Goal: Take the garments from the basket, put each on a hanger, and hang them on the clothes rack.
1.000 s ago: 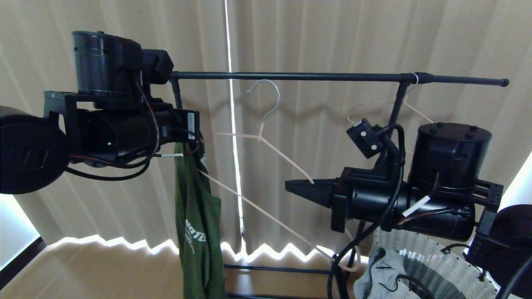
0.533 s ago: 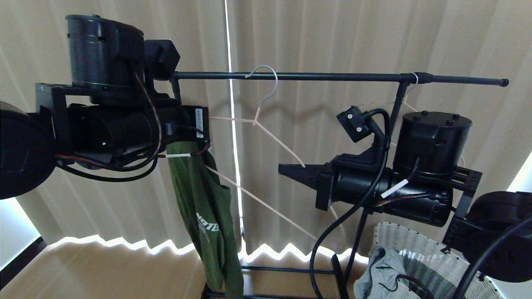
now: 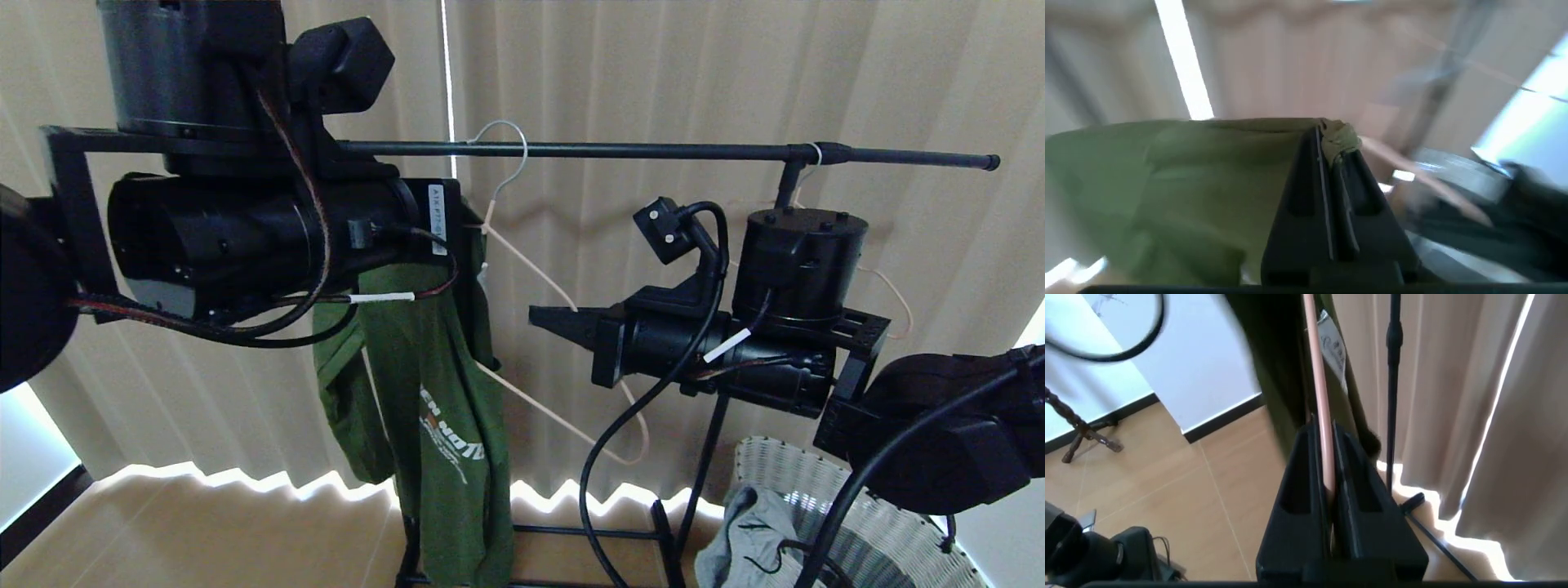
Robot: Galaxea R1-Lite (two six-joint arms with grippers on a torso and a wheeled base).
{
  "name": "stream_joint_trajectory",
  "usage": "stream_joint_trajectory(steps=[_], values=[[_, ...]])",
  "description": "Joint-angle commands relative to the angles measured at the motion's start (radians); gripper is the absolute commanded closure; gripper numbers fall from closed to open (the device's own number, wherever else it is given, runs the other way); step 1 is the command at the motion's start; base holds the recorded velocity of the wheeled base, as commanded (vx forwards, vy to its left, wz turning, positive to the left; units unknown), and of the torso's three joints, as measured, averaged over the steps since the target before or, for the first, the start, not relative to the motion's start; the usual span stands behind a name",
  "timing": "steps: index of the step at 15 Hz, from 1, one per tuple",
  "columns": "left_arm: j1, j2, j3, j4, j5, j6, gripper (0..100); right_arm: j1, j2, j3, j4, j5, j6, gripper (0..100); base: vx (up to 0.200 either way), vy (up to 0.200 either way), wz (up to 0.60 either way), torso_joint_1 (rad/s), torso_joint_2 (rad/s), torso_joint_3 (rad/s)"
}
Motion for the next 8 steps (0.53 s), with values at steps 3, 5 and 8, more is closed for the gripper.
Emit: stream_joint_trajectory(steps=[3,5,8], values=[[-0.010,-0.063,0.050,0.008,-0.095,0.010,100,-0.012,-0.002,-0.012,0.006,0.000,0.000,100,0.000,0.000,0.00,0.000,0.00,0.000],[-0.006,-0.066,0.093,0.006,-0.093,0.036,100,-0.025,-0.008,-0.015,0.006,0.002,-0.003,100,0.000,0.000,0.00,0.000,0.00,0.000],[-0.003,-0.094,0.165,-0.003,-0.095,0.111,0,-0.050,-0.043,-0.015,0.045,0.003,-0.008,100,0.000,0.000,0.00,0.000,0.00,0.000]])
